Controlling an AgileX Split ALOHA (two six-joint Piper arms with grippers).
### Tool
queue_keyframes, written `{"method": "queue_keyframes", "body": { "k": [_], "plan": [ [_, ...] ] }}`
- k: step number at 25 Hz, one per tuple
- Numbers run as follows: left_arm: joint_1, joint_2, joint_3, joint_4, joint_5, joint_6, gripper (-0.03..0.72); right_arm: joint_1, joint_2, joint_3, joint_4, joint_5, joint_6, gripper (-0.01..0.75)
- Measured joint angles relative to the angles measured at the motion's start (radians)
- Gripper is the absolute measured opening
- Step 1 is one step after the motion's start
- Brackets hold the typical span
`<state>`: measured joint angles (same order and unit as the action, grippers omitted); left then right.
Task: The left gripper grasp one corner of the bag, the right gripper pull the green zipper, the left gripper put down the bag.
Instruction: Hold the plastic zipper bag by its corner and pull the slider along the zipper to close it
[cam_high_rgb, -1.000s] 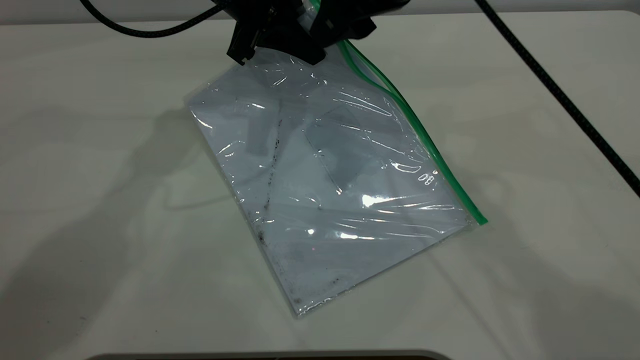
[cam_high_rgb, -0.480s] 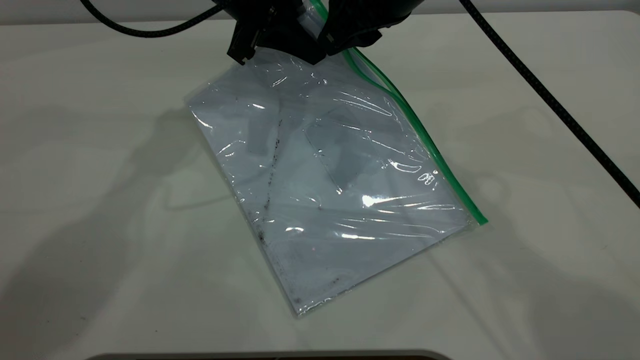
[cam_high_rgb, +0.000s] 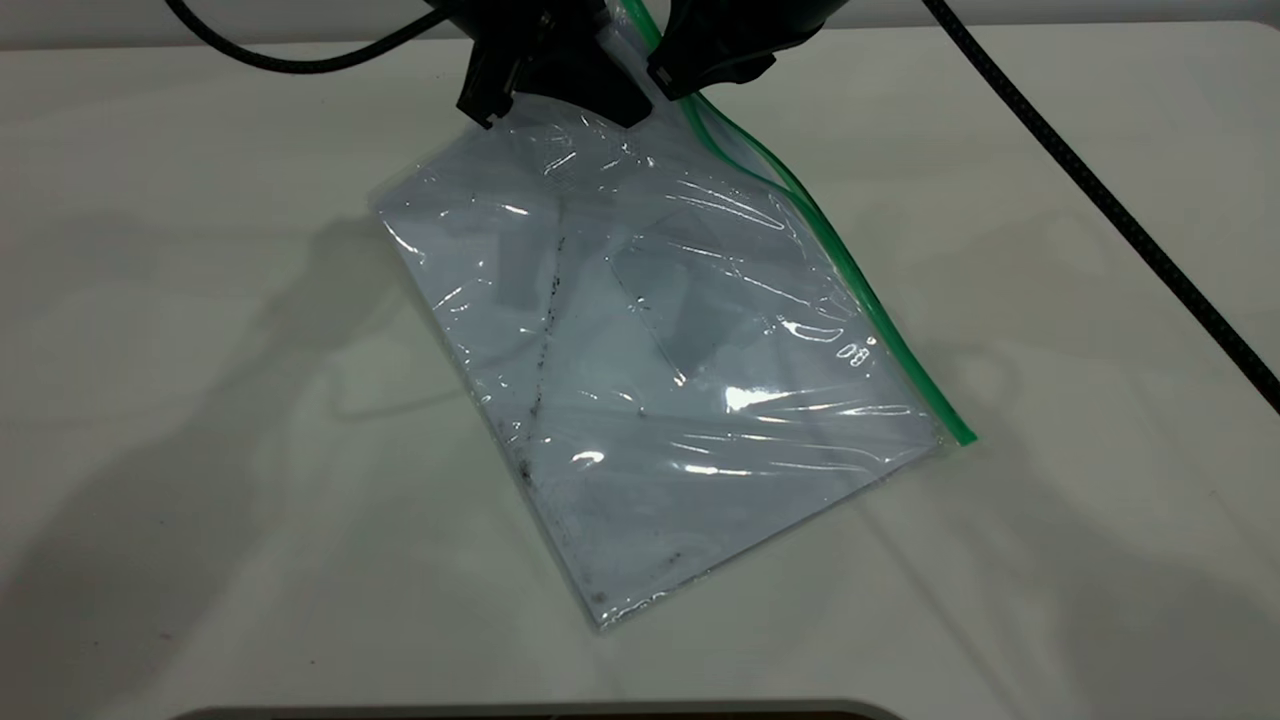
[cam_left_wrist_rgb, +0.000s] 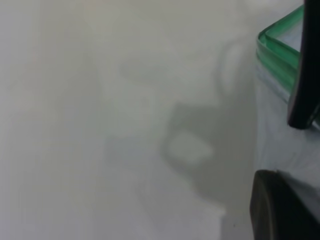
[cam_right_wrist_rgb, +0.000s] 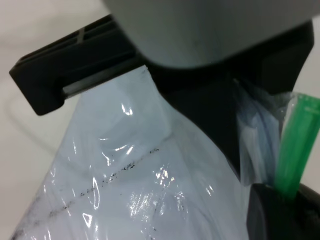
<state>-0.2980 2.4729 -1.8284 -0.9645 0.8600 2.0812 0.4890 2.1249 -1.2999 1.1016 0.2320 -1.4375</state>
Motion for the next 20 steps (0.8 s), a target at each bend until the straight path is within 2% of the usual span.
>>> {"method": "queue_keyframes", "body": {
  "k": [9,20],
  "plan": [
    [0.014,-0.046,0.0,0.004,-0.019,-0.041,0.053,0.0,0.0,-0.012,0.017,-0.014,0.0,0.075],
    [0.048,-0.081,0.0,0.02,0.02,-0.091,0.053,0.0,0.011,-0.019,0.025,-0.023,0.002,0.079]
  ]
}}
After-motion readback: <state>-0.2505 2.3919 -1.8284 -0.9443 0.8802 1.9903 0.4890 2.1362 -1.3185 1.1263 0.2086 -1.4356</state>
